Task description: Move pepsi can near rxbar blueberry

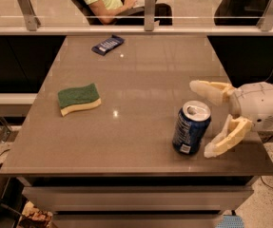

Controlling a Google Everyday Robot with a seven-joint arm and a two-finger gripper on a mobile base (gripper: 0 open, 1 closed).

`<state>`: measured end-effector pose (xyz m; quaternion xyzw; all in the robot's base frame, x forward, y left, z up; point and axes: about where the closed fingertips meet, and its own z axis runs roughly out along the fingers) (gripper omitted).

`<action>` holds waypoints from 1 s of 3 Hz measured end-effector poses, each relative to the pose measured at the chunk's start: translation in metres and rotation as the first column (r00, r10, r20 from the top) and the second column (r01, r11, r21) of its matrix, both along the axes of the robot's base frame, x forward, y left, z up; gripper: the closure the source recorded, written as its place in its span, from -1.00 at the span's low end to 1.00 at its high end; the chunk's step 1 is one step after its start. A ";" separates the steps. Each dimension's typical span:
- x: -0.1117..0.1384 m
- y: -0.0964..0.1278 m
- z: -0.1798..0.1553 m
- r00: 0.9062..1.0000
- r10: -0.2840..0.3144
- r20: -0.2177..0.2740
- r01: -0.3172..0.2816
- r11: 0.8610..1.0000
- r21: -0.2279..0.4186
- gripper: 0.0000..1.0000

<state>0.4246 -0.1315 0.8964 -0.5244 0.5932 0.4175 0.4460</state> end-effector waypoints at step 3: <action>0.000 0.006 0.002 1.000 0.011 0.004 -0.011 1.000 -0.002 0.30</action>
Offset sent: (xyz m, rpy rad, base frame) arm -0.0001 0.0020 0.0007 -0.0005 -0.0009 0.0033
